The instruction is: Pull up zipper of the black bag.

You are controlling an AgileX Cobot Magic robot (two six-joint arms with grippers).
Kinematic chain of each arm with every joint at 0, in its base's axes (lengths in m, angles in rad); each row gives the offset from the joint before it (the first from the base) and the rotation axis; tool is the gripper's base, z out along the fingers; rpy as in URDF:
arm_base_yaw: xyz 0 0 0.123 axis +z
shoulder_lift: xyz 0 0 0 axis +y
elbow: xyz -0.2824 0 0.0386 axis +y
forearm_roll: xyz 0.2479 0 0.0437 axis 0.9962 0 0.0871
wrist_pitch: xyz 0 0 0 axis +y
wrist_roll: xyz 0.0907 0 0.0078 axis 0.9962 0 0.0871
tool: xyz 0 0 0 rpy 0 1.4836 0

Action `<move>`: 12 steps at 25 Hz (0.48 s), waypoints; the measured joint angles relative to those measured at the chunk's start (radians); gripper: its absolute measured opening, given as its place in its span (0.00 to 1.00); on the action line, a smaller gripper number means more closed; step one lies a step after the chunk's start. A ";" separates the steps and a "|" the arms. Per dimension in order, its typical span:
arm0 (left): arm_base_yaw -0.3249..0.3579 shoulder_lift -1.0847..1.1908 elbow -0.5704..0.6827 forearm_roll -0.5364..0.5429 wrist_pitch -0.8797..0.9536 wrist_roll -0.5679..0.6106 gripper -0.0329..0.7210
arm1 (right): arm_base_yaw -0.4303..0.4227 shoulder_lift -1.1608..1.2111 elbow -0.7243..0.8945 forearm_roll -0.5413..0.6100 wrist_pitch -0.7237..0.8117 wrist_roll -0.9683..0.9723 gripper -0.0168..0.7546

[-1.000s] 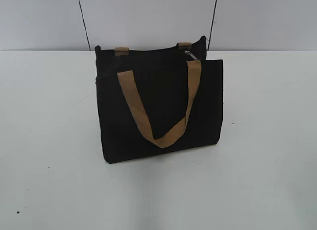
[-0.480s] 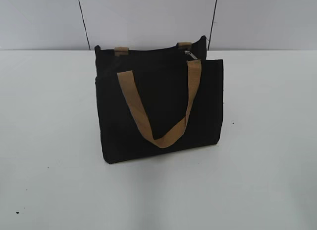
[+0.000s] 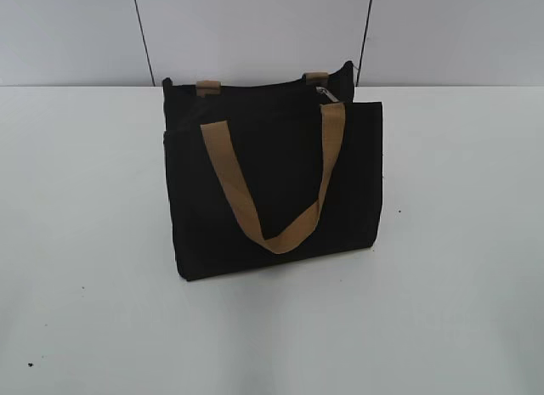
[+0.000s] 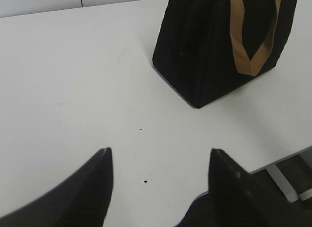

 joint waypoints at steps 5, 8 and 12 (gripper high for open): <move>0.000 0.000 0.000 0.000 -0.001 0.000 0.67 | 0.000 0.000 0.000 0.000 0.000 0.001 0.73; 0.000 0.000 0.000 0.000 -0.001 0.001 0.67 | 0.000 0.000 0.000 0.000 0.000 0.001 0.73; 0.016 0.000 0.000 0.000 -0.001 0.001 0.65 | 0.000 0.000 0.000 0.000 0.000 0.001 0.73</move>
